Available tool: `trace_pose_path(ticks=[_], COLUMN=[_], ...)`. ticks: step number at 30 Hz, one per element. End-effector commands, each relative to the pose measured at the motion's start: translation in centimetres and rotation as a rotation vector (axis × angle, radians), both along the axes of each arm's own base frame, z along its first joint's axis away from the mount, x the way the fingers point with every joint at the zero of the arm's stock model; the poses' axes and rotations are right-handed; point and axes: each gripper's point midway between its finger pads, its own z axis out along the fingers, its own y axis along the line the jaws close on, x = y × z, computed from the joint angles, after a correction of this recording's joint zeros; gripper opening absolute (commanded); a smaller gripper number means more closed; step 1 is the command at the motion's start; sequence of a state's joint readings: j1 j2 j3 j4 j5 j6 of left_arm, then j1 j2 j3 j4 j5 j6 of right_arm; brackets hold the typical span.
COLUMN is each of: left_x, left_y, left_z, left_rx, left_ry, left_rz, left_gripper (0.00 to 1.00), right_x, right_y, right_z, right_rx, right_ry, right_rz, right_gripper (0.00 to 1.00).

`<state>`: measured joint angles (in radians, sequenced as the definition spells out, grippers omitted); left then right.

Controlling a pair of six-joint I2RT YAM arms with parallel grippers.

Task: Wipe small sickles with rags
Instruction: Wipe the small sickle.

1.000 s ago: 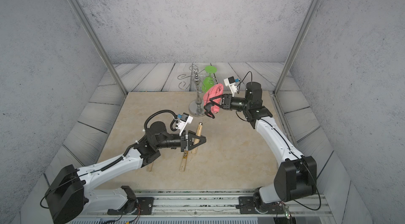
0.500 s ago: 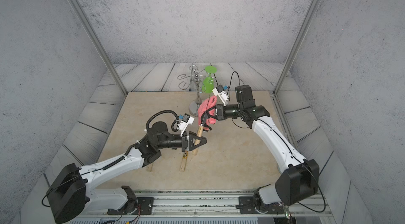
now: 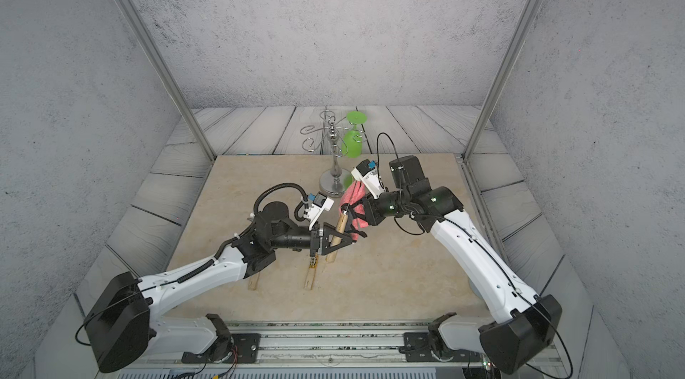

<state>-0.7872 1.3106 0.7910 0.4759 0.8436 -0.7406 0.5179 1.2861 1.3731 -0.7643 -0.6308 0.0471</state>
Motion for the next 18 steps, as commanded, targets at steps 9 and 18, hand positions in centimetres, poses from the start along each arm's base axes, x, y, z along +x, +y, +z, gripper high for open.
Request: trace_pose_path(ticks=[9, 18], left_x=[4.6, 7.6], left_y=[1.7, 4.8], left_z=[-0.2, -2.6], left_rx=[0.057, 0.183], left_ry=[0.032, 0.051], left_rz=[0.108, 0.285], left_gripper=[0.00, 0.00], right_x=[-5.0, -5.9], right_y=[0.5, -1.5], right_z=[-2.8, -5.3], right_rx=[-0.198, -0.235], right_ry=[-0.030, 0.013], right_rz=[0.121, 0.027], right_gripper=[0.10, 0.10])
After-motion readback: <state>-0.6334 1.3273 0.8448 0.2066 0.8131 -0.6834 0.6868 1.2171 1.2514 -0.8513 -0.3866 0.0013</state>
